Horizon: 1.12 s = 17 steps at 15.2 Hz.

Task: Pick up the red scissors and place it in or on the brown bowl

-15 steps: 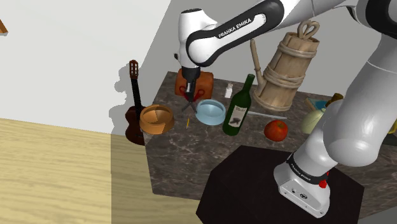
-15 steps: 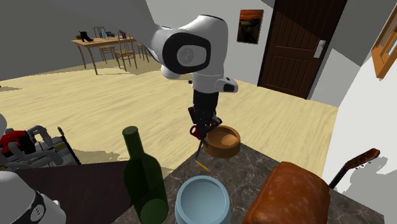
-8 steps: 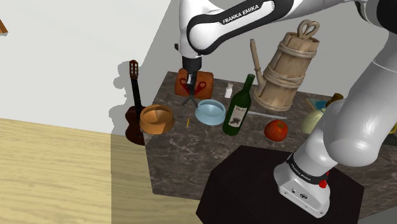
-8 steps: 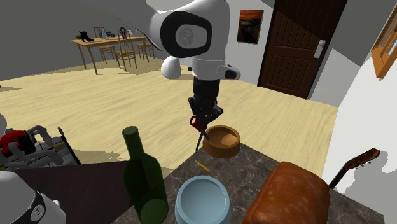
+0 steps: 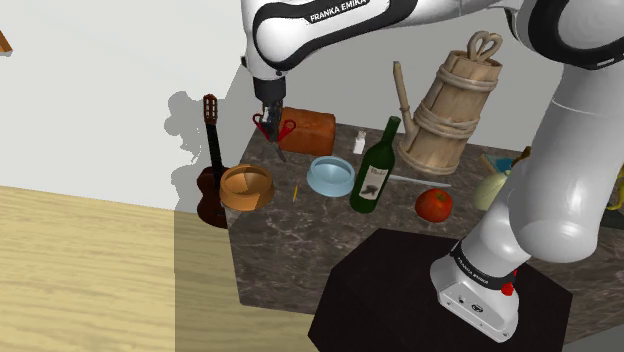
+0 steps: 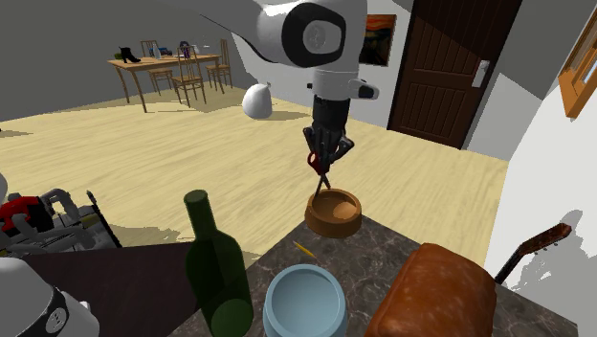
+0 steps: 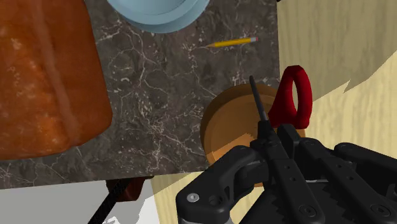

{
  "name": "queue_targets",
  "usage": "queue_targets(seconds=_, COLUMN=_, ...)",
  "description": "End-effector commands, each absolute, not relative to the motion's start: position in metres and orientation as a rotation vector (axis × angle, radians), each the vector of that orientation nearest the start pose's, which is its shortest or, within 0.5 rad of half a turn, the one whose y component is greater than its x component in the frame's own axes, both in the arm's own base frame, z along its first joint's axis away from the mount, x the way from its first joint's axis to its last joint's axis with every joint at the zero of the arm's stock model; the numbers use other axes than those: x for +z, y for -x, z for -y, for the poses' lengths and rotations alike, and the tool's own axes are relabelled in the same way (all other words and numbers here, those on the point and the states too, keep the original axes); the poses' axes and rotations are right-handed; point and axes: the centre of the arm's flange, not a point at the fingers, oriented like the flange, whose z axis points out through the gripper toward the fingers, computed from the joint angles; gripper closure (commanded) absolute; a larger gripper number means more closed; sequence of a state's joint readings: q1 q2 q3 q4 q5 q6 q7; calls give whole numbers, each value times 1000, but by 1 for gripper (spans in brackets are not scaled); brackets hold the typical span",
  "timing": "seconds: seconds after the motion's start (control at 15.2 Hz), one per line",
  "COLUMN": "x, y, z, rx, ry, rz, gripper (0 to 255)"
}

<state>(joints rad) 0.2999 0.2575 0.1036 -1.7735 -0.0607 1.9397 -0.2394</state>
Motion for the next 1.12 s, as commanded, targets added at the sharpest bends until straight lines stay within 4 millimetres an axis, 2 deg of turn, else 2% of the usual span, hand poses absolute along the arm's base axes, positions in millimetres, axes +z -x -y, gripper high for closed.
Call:
queue_targets(seconds=0.0, x=410, y=-589, z=-256, rx=139, ry=3001, rz=1035, gripper=255)
queue_targets(seconds=0.26, x=417, y=-627, z=-298, rx=139, ry=3001, rz=1035, gripper=255)
queue_targets(seconds=1.06, x=354, y=-627, z=-298, rx=139, ry=3001, rz=1035, gripper=255)
